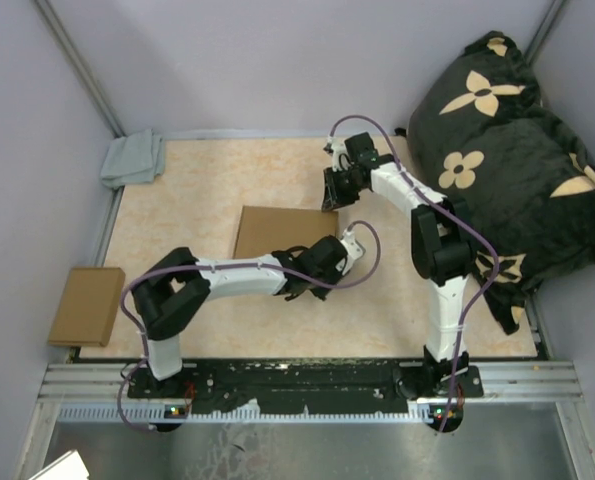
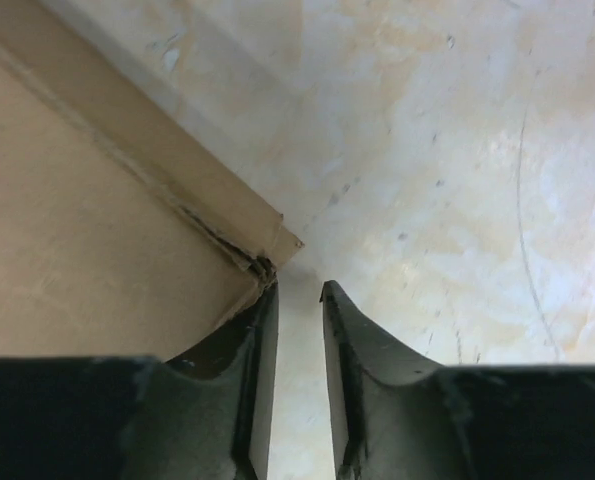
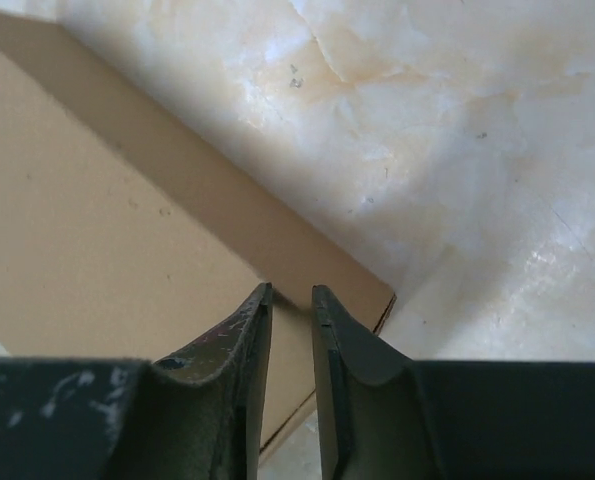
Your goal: Fold the paper box
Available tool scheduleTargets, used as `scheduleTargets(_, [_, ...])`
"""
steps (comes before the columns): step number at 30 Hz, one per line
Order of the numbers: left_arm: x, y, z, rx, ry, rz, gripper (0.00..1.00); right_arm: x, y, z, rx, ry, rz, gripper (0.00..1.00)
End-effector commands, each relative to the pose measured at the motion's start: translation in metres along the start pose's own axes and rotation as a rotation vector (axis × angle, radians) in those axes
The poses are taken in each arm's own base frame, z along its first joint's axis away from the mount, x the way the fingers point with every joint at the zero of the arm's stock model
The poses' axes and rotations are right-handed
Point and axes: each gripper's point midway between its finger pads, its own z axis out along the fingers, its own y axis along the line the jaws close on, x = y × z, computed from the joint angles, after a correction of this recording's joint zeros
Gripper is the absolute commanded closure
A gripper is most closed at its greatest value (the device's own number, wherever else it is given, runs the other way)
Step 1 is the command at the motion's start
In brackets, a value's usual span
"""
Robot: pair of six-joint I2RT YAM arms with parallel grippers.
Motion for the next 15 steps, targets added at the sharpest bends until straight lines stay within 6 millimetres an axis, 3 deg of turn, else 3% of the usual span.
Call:
scheduleTargets(1, [-0.035, 0.031, -0.036, -0.069, -0.137, -0.042, 0.66, 0.001, 0.025, -0.037, 0.010, 0.043, 0.035, 0.73])
scheduleTargets(7, [-0.053, 0.025, -0.069, -0.024, -0.214, -0.033, 0.57, -0.049, 0.017, -0.068, 0.079, -0.156, 0.040, 0.64])
scheduleTargets(8, [-0.057, 0.023, -0.072, -0.012, -0.223, -0.027, 0.57, -0.056, 0.014, -0.075, 0.086, -0.191, 0.049, 0.56])
scheduleTargets(12, [-0.072, 0.030, -0.080, -0.046, -0.254, -0.049, 0.55, -0.079, 0.000, -0.105, 0.133, -0.331, 0.096, 0.09])
scheduleTargets(13, [-0.074, 0.035, -0.081, -0.079, -0.260, -0.071, 0.55, -0.080, -0.005, -0.112, 0.149, -0.356, 0.110, 0.02])
scheduleTargets(15, [-0.075, 0.050, -0.085, -0.159, -0.269, -0.119, 0.54, -0.084, -0.018, -0.130, 0.192, -0.418, 0.135, 0.01])
